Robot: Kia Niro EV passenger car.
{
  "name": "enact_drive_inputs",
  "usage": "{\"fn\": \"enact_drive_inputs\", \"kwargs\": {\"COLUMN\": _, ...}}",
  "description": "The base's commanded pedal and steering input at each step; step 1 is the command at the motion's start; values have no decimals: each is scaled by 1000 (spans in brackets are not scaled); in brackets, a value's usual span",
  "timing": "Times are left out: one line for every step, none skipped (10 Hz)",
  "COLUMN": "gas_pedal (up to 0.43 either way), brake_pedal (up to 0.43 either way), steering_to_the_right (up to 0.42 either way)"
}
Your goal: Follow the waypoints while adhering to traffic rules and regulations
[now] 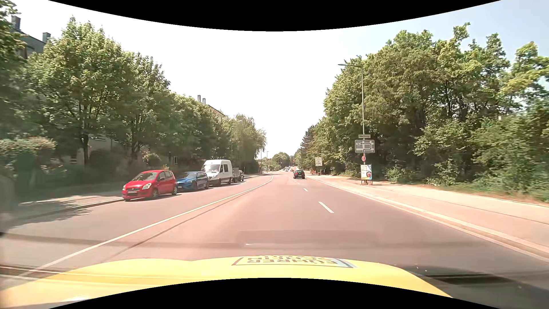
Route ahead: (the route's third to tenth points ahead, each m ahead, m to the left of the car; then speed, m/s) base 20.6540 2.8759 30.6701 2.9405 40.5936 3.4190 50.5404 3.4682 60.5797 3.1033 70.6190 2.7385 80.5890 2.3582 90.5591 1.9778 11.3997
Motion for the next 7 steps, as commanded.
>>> {"fn": "enact_drive_inputs", "kwargs": {"gas_pedal": 39, "brake_pedal": 0, "steering_to_the_right": 5}}
{"fn": "enact_drive_inputs", "kwargs": {"gas_pedal": 39, "brake_pedal": 0, "steering_to_the_right": 5}}
{"fn": "enact_drive_inputs", "kwargs": {"gas_pedal": 39, "brake_pedal": 0, "steering_to_the_right": 5}}
{"fn": "enact_drive_inputs", "kwargs": {"gas_pedal": 39, "brake_pedal": 0, "steering_to_the_right": 4}}
{"fn": "enact_drive_inputs", "kwargs": {"gas_pedal": 39, "brake_pedal": 0, "steering_to_the_right": 5}}
{"fn": "enact_drive_inputs", "kwargs": {"gas_pedal": 39, "brake_pedal": 0, "steering_to_the_right": 5}}
{"fn": "enact_drive_inputs", "kwargs": {"gas_pedal": 39, "brake_pedal": 0, "steering_to_the_right": 5}}
